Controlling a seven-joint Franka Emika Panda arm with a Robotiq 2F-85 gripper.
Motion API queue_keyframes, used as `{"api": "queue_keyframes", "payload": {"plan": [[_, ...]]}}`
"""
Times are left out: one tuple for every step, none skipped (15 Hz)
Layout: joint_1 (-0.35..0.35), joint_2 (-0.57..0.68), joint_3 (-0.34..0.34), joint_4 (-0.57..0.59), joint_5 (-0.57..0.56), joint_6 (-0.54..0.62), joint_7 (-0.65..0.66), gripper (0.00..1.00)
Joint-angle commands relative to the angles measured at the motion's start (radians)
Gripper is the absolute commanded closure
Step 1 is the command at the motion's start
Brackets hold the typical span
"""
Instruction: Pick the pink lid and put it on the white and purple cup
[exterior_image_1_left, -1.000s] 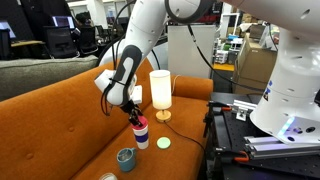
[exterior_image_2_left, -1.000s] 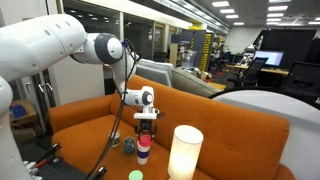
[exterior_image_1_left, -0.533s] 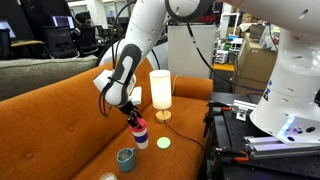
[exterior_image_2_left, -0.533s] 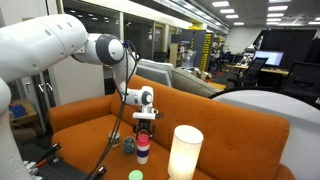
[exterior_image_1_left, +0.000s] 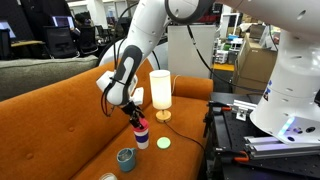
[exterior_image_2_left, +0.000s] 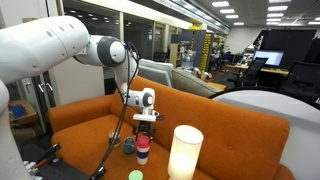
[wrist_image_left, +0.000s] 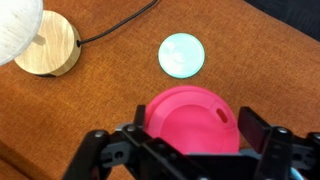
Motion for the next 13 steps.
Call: {"api": "queue_keyframes", "payload": {"plan": [[-0.034, -0.004, 0.029, 0.018, 0.018, -0.008, -0.009, 0.00], [-0.040, -0.011, 0.034, 0.016, 0.024, -0.001, -0.011, 0.00], [-0.049, -0.024, 0.042, 0.008, 0.033, 0.007, -0.016, 0.00], [-0.051, -0.038, 0.043, -0.002, 0.036, 0.019, -0.013, 0.00], [-0.056, -0.051, 0.046, -0.011, 0.043, 0.028, -0.011, 0.00], [-0.059, -0.073, 0.048, -0.029, 0.047, 0.041, -0.009, 0.00], [-0.036, -0.025, 0.028, 0.029, 0.024, 0.005, 0.003, 0.00], [-0.037, -0.031, 0.028, 0.030, 0.025, 0.003, 0.002, 0.00], [-0.037, -0.029, 0.028, 0.030, 0.025, 0.003, 0.002, 0.00], [-0.036, -0.023, 0.029, 0.030, 0.025, 0.003, 0.003, 0.00], [-0.035, -0.018, 0.029, 0.030, 0.024, 0.004, 0.003, 0.00], [-0.035, -0.018, 0.029, 0.031, 0.024, 0.004, 0.003, 0.00], [-0.035, -0.018, 0.029, 0.032, 0.024, 0.004, 0.003, 0.00]]}}
